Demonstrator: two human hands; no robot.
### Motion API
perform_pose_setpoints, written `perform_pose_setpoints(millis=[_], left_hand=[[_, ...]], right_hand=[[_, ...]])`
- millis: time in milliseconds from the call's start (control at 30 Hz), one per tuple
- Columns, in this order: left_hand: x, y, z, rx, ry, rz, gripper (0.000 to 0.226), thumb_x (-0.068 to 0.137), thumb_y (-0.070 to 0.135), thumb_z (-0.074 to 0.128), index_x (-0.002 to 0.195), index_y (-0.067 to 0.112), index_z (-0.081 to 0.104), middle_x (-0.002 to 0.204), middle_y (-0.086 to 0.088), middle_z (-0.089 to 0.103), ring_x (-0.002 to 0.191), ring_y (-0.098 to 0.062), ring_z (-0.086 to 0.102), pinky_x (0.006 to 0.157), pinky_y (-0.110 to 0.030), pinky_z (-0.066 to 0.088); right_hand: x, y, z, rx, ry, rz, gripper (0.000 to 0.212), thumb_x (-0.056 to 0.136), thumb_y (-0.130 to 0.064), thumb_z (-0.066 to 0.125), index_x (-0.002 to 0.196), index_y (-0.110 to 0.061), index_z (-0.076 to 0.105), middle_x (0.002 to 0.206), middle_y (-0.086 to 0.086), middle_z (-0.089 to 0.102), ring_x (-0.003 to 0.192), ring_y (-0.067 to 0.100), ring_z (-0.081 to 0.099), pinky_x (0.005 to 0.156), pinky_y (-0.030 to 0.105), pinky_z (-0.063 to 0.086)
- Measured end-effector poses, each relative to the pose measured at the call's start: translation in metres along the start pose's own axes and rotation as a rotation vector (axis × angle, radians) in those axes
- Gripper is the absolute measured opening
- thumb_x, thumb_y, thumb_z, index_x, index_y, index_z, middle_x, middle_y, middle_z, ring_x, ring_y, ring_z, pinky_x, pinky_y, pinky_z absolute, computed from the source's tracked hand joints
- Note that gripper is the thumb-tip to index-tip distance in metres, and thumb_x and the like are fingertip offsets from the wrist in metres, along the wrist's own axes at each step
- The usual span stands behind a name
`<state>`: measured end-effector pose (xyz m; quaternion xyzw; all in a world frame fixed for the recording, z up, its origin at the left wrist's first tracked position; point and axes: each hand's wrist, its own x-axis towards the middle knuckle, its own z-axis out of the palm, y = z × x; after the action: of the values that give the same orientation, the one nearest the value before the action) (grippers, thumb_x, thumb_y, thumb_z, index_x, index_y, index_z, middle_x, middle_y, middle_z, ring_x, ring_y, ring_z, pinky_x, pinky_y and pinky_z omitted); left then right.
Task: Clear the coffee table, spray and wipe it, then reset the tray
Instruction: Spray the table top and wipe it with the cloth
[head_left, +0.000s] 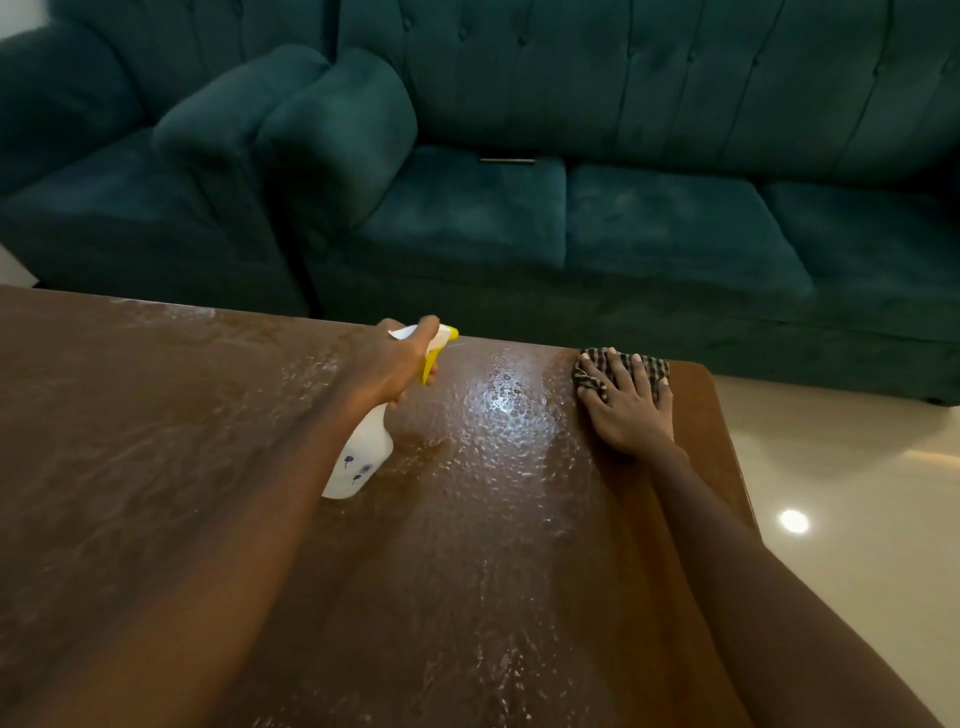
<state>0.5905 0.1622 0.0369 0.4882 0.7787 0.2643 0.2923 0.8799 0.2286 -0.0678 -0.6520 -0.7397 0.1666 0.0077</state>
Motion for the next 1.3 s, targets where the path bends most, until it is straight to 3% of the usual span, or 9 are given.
perform_pose_setpoints(millis=[133, 333, 433, 567, 700, 900, 1000, 1133, 1300], left_hand=[[0.0, -0.015, -0.02, -0.255, 0.035, -0.03, 0.089, 0.074, 0.081, 0.029, 0.11, 0.007, 0.062, 0.095, -0.014, 0.069, 0.057, -0.019, 0.057, 0.055, -0.029, 0.046], [-0.019, -0.023, -0.029, -0.41, 0.149, -0.029, 0.051, 0.1, 0.056, 0.033, 0.074, 0.018, 0.056, 0.068, -0.004, 0.054, 0.055, -0.017, 0.05, 0.056, -0.029, 0.042], [-0.022, -0.02, -0.034, -0.456, 0.165, -0.032, 0.049, 0.101, 0.052, 0.034, 0.073, 0.018, 0.055, 0.064, -0.001, 0.053, 0.052, -0.016, 0.048, 0.052, -0.027, 0.04], [-0.017, -0.023, -0.035, -0.441, 0.154, -0.014, 0.048, 0.101, 0.053, 0.034, 0.075, 0.017, 0.053, 0.068, -0.004, 0.052, 0.054, -0.016, 0.049, 0.053, -0.027, 0.04], [-0.013, -0.025, -0.033, -0.412, 0.138, -0.022, 0.06, 0.099, 0.06, 0.031, 0.082, 0.011, 0.061, 0.076, -0.007, 0.063, 0.055, -0.016, 0.052, 0.055, -0.027, 0.042], [-0.014, -0.024, -0.029, -0.442, 0.164, 0.014, 0.051, 0.102, 0.052, 0.033, 0.07, 0.02, 0.057, 0.064, 0.002, 0.058, 0.053, -0.016, 0.049, 0.052, -0.027, 0.041], [-0.013, -0.029, -0.03, -0.463, 0.14, 0.019, 0.057, 0.101, 0.055, 0.031, 0.074, 0.02, 0.067, 0.074, 0.004, 0.07, 0.052, -0.016, 0.051, 0.053, -0.028, 0.045], [-0.013, -0.03, -0.037, -0.472, 0.173, -0.009, 0.054, 0.101, 0.052, 0.032, 0.071, 0.018, 0.062, 0.055, 0.007, 0.062, 0.051, -0.016, 0.051, 0.052, -0.028, 0.044], [-0.005, -0.037, -0.05, -0.25, 0.026, -0.085, 0.063, 0.089, 0.068, 0.033, 0.079, 0.013, 0.063, 0.071, -0.004, 0.069, 0.056, -0.016, 0.051, 0.054, -0.027, 0.044]], right_hand=[[0.006, -0.025, 0.005, -0.004, 0.043, 0.085, 0.058, 0.101, -0.061, 0.015, 0.155, -0.045, 0.002, 0.165, -0.003, -0.012, 0.15, 0.022, -0.021, 0.117, 0.053, -0.016], [0.027, -0.112, 0.022, -0.023, 0.032, -0.087, 0.058, 0.1, -0.062, 0.013, 0.155, -0.046, 0.005, 0.165, -0.001, -0.01, 0.15, 0.027, -0.017, 0.118, 0.058, -0.013], [0.004, -0.153, 0.043, -0.091, 0.025, -0.294, 0.057, 0.1, -0.062, 0.013, 0.154, -0.046, 0.007, 0.166, -0.003, -0.006, 0.151, 0.024, -0.014, 0.119, 0.056, -0.01], [-0.048, -0.132, 0.053, -0.121, 0.022, -0.46, 0.056, 0.097, -0.063, 0.008, 0.151, -0.054, 0.0, 0.164, -0.012, -0.008, 0.15, 0.017, -0.018, 0.121, 0.05, -0.01], [-0.071, -0.07, 0.04, -0.146, 0.061, -0.286, 0.055, 0.09, -0.067, -0.005, 0.144, -0.061, -0.009, 0.161, -0.016, -0.012, 0.149, 0.013, -0.021, 0.122, 0.045, -0.009], [-0.001, -0.047, 0.017, -0.095, 0.082, 0.049, 0.058, 0.099, -0.063, 0.011, 0.154, -0.048, 0.001, 0.165, -0.005, -0.01, 0.151, 0.02, -0.015, 0.12, 0.052, -0.008], [0.028, -0.094, 0.022, -0.093, 0.081, -0.038, 0.058, 0.099, -0.064, 0.012, 0.154, -0.049, 0.002, 0.166, -0.002, -0.009, 0.151, 0.026, -0.014, 0.119, 0.055, -0.011], [0.026, -0.13, 0.033, -0.101, 0.028, -0.209, 0.057, 0.1, -0.062, 0.014, 0.154, -0.049, 0.004, 0.166, -0.004, -0.01, 0.151, 0.023, -0.016, 0.119, 0.056, -0.01], [0.026, -0.124, 0.03, -0.079, -0.019, -0.232, 0.056, 0.101, -0.06, 0.015, 0.154, -0.049, 0.002, 0.165, -0.006, -0.013, 0.15, 0.021, -0.021, 0.118, 0.056, -0.012]])
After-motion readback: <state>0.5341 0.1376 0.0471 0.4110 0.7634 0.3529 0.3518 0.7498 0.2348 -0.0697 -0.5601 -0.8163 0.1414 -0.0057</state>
